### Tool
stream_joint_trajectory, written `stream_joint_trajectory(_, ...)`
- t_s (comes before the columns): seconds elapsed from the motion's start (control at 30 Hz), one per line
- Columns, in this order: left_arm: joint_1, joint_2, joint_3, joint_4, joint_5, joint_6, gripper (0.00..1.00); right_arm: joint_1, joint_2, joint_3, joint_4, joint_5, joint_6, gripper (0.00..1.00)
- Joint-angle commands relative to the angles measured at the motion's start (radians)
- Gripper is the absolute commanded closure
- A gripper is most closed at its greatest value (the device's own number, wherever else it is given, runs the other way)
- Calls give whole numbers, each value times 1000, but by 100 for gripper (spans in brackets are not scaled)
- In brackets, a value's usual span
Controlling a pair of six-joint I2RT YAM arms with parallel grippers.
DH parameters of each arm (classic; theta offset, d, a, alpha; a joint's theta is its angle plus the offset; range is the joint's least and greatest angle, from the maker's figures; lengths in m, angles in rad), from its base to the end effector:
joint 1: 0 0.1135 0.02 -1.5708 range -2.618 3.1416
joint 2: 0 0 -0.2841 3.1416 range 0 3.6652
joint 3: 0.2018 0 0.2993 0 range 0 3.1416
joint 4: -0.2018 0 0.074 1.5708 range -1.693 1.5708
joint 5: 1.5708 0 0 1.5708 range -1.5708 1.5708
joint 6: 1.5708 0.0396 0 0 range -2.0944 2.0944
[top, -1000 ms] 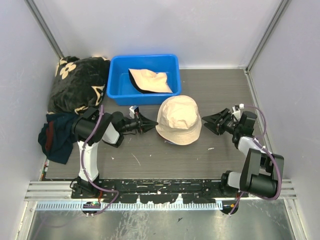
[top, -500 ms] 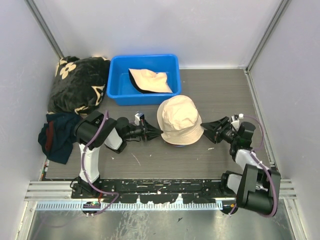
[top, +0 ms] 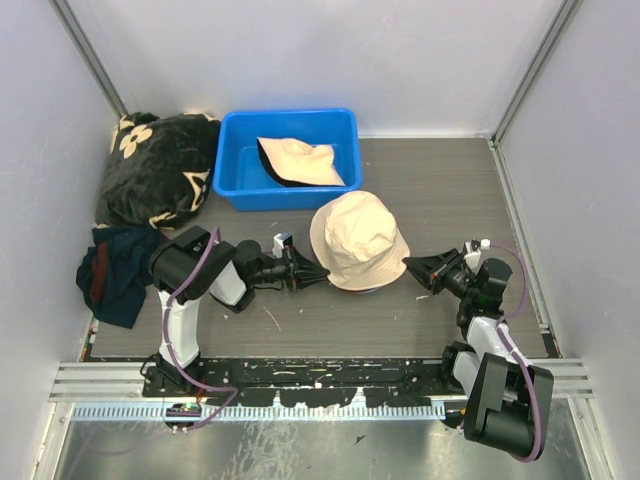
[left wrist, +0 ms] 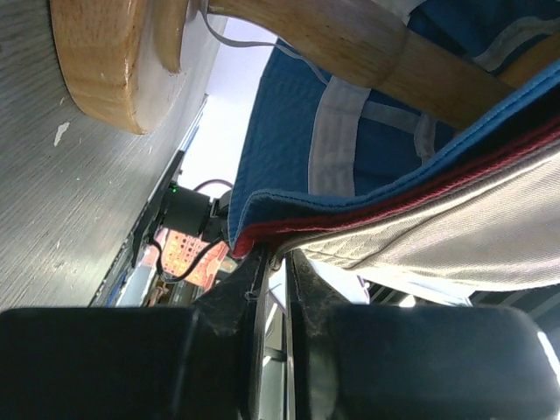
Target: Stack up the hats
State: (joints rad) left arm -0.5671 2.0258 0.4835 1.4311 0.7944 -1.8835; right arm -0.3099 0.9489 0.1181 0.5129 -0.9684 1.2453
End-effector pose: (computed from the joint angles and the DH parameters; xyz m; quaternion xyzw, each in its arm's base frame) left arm 0.2499 -0.1927 0.0660 0.2164 -0.7015 0.6761 0.0631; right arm 0.1891 -0.0263 0.1382 0.3085 0.7024 0.5705 0.2931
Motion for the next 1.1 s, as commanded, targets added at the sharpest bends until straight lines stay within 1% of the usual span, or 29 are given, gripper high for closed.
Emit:
stream_joint_trajectory(0.0, -14, 3, -23, -1, -3, 17, 79, -3, 0, 4, 47, 1, -3, 87)
stream_joint_trajectory(0.07, -13, -6, -23, -1, -7, 15, 74, -3, 17, 11, 44, 3, -15, 95)
stream_joint_trajectory(0.13, -8, -17, -25, -1, -9, 14, 66, -4, 38, 19, 51, 4, -19, 99)
stream_joint_trajectory(0.23, 24, -43, -41, -1, -3, 17, 59, -3, 66, 35, 33, 11, -45, 99)
stream_joint_trajectory(0.27, 54, -62, -52, -1, 3, 20, 56, -4, 74, 41, 28, 11, -55, 99)
stream_joint_trajectory(0.43, 189, -95, -71, -1, 63, 33, 52, -4, 133, 56, 46, 2, -72, 99)
stream_joint_trajectory(0.53, 233, -82, -22, -1, 95, 32, 51, -4, 156, 79, 43, -3, -85, 99)
stream_joint_trajectory(0.7, 239, -44, 109, -1, 128, 27, 48, -3, 184, 114, 43, -13, -87, 99)
stream_joint_trajectory(0.87, 241, 7, 198, -1, 168, 56, 46, -3, 190, 128, 44, -18, -81, 99)
stream_joint_trajectory(0.97, 241, 41, 228, -1, 183, 73, 46, -4, 196, 130, 46, -21, -78, 99)
stream_joint_trajectory(1.07, 248, 64, 223, -1, 178, 96, 46, -4, 204, 131, 62, -19, -63, 99)
